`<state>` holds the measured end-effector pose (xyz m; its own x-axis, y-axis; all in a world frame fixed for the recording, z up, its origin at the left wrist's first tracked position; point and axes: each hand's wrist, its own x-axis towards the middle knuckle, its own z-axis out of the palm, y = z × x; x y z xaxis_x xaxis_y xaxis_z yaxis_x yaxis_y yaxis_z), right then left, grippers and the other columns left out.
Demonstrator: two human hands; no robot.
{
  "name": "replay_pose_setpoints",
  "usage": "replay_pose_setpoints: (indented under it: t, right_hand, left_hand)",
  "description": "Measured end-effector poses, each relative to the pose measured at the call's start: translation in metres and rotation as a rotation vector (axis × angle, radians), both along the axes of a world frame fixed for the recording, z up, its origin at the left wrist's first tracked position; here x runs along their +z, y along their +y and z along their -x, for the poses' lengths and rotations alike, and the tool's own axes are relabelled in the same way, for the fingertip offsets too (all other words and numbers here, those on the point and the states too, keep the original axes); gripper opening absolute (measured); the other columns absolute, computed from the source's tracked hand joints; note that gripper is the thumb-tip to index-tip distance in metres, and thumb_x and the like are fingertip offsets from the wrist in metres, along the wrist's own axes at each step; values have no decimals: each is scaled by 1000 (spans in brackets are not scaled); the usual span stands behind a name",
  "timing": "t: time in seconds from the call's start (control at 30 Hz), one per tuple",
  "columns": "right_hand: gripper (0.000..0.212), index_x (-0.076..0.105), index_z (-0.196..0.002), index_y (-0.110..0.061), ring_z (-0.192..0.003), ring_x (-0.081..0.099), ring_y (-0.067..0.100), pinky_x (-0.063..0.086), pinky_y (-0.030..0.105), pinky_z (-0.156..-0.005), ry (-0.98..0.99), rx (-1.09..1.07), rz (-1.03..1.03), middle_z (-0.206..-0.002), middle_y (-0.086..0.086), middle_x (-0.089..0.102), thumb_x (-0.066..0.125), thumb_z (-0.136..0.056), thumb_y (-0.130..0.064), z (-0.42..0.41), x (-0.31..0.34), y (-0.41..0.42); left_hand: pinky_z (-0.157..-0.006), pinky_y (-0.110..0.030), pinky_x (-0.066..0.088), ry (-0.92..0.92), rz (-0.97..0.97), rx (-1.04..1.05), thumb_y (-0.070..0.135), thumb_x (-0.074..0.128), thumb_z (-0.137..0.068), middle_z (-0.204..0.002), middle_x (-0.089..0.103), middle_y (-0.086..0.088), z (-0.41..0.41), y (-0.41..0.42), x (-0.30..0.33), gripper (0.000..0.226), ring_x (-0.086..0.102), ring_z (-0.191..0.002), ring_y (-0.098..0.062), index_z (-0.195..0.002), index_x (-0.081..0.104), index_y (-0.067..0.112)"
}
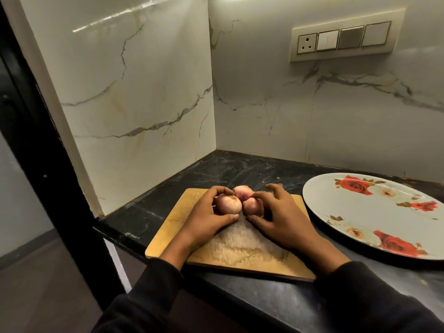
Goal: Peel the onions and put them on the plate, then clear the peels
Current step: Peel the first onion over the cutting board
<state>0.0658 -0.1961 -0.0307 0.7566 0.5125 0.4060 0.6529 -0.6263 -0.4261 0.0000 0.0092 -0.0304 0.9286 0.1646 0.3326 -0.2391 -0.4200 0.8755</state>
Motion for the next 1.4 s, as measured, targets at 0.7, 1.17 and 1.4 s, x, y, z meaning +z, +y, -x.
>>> replay_pose_setpoints:
  t: [0.7,1.17,1.4]
  right_hand:
    - [56,56,-137,-31,-124,50,8,43,34,-107,-189,135,-190,-134,-10,59,75,-86,-43,24,11,8]
    - [21,37,-91,-37,-64,48,5,32,21,-52,-255,77,-71,-73,-19,43,30,-103,-52,38,14,18]
    - [36,48,-73,-43,-61,53,3,36,16,-54,-5,166,-488,-64,-20,57,50,-105,-28,39,19,25]
  left_hand:
    - [-74,-23,53,44,259,-117,36,70,-84,-116,69,-1,10,-4,14,44,68,-95,-9,-124,60,21]
    - [-66,-32,47,68,248,-228,47,46,-97,-113,59,-12,17,-16,15,35,57,-79,-19,-127,49,29]
    - [-67,-23,57,-134,137,-77,49,52,-93,-99,65,0,13,-40,11,37,70,-84,-10,-116,56,20]
